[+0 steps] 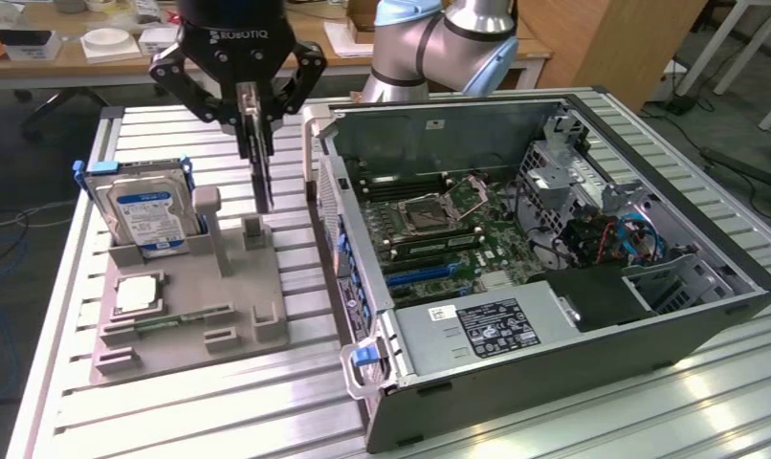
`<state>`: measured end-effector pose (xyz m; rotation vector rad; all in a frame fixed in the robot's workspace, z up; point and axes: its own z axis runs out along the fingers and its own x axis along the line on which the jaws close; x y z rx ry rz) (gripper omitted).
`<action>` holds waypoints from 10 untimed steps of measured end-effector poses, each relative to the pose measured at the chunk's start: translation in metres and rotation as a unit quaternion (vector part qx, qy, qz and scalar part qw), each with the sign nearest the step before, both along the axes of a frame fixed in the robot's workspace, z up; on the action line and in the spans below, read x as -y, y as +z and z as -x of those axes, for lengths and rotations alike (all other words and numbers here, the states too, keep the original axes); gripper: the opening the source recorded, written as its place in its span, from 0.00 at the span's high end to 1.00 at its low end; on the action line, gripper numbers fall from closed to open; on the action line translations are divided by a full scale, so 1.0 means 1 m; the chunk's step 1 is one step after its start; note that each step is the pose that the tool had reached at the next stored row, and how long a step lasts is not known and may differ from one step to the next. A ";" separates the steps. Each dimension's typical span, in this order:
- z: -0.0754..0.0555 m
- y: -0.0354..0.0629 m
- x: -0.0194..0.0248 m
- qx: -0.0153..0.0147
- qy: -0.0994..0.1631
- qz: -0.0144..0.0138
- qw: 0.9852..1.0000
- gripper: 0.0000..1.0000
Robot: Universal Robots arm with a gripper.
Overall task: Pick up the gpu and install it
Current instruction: 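Pick up the gpu and move the gpu toward the slot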
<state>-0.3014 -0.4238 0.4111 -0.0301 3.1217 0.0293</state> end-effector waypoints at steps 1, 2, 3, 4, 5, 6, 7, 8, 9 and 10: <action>-0.001 0.0000 0.0000 0.000 0.000 0.000 1.000 0.73; -0.001 0.0000 0.0000 0.000 0.000 0.000 1.000 0.73; -0.002 0.0000 0.0000 0.000 0.000 0.000 1.000 0.73; -0.003 0.0000 0.0000 0.000 0.000 0.000 1.000 0.73; -0.004 0.0000 0.0000 0.000 0.000 0.000 1.000 0.73; -0.005 0.0000 0.0000 0.000 0.000 0.000 1.000 0.73; -0.006 -0.0001 0.0000 0.000 0.000 0.000 1.000 0.73; -0.007 0.0000 0.0000 0.000 0.000 0.000 1.000 0.73; -0.008 0.0000 0.0000 0.000 0.000 0.000 1.000 0.73; -0.010 0.0000 0.0000 0.000 0.000 0.000 1.000 0.73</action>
